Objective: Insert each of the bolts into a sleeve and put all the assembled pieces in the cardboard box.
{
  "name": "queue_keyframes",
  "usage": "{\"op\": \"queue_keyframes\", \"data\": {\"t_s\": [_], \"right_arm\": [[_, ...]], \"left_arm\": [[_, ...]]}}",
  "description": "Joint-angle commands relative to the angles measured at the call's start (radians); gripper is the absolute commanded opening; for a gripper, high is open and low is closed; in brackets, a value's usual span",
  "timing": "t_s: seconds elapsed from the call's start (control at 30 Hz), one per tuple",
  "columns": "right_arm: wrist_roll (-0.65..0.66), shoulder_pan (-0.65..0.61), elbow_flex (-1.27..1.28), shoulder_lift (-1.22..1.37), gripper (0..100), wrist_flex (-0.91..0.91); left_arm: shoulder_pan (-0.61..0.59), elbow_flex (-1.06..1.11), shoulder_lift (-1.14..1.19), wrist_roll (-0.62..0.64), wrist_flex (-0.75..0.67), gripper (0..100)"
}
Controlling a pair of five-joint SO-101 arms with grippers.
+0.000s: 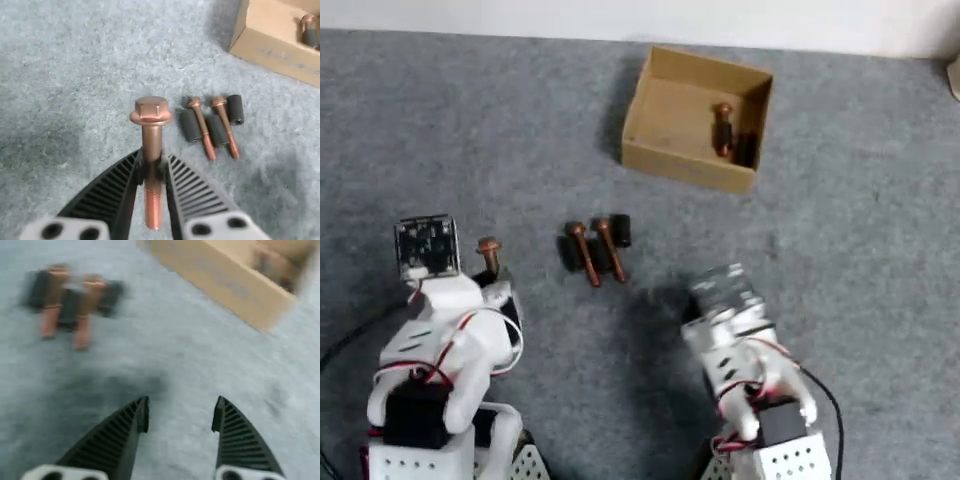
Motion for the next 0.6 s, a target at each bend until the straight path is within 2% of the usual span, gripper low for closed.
{"op": "queue_keyframes", "data": {"t_s": [0.0,0.13,0.23,0.4,0.57], "right_arm": [[0.041,-0.142,0.064,-0.002,19.5,0.010],[0.026,-0.189,0.050,-0.002,19.5,-0.036],[-0.020,-0.196,0.027,-0.001,19.5,-0.108],[-0.025,-0.196,-0.022,0.002,19.5,-0.147],[-0.026,-0.196,-0.214,0.214,19.5,-0.160]], "left_arm": [[-0.010,0.019,-0.059,-0.011,-0.026,0],[-0.016,0.061,-0.094,-0.009,-0.061,0],[-0.053,0.094,-0.111,-0.005,-0.100,0],[-0.076,0.139,-0.124,-0.003,-0.150,0],[-0.077,0.151,-0.124,-0.003,-0.167,0]]}}
